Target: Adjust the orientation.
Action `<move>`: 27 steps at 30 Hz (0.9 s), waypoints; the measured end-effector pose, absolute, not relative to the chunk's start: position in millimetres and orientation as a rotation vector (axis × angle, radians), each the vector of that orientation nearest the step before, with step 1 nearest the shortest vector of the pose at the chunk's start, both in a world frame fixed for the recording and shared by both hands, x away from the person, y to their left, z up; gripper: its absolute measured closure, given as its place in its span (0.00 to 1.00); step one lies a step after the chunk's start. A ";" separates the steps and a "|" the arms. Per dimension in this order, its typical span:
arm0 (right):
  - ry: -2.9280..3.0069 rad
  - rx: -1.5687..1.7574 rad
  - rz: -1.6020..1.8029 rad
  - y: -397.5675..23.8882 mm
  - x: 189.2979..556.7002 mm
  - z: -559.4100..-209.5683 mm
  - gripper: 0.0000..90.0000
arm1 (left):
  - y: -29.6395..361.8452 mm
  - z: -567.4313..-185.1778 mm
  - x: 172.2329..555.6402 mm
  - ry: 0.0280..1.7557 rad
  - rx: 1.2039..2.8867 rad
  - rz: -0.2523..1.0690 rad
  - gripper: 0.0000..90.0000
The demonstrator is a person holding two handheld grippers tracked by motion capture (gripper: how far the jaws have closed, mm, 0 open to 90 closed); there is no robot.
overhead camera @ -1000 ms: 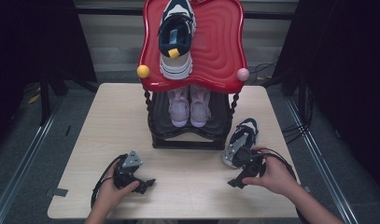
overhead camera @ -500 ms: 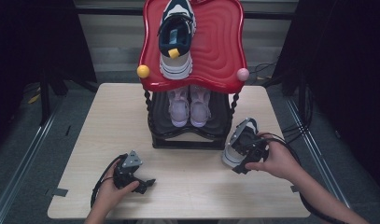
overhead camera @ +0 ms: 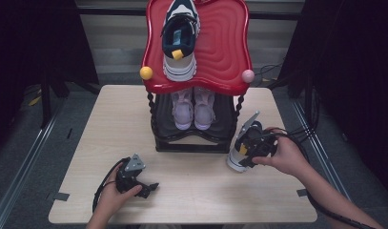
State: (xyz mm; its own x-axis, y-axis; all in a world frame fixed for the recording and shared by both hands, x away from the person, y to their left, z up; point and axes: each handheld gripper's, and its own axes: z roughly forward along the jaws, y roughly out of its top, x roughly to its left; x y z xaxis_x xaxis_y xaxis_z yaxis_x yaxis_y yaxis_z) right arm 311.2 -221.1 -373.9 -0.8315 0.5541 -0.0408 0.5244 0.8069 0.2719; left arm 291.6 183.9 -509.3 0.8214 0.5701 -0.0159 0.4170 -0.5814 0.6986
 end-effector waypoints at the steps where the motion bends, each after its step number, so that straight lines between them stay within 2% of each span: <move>1: 2.871 0.840 0.384 -222.5 312.2 -373.3 0.38 | 183.9 -509.3 291.6 0.720 2.274 0.273 0.00; 7: 2.813 0.875 0.357 -228.7 316.2 -369.9 0.38 | 183.9 -509.3 291.7 0.719 2.274 0.273 0.00; 13: 2.824 0.905 0.325 -230.0 326.0 -385.1 0.40 | 183.8 -509.4 291.6 0.722 2.272 0.268 0.00; 18: 2.840 0.897 0.320 -230.7 333.0 -397.5 0.51 | 183.8 -509.4 291.6 0.721 2.272 0.268 0.00; 22: 2.841 0.861 0.317 -231.6 334.5 -400.5 0.64 | 183.8 -509.4 291.5 0.723 2.273 0.267 0.00; 27: 2.865 0.795 0.271 -233.5 331.5 -396.2 0.69 | 183.8 -509.4 291.5 0.723 2.273 0.266 0.00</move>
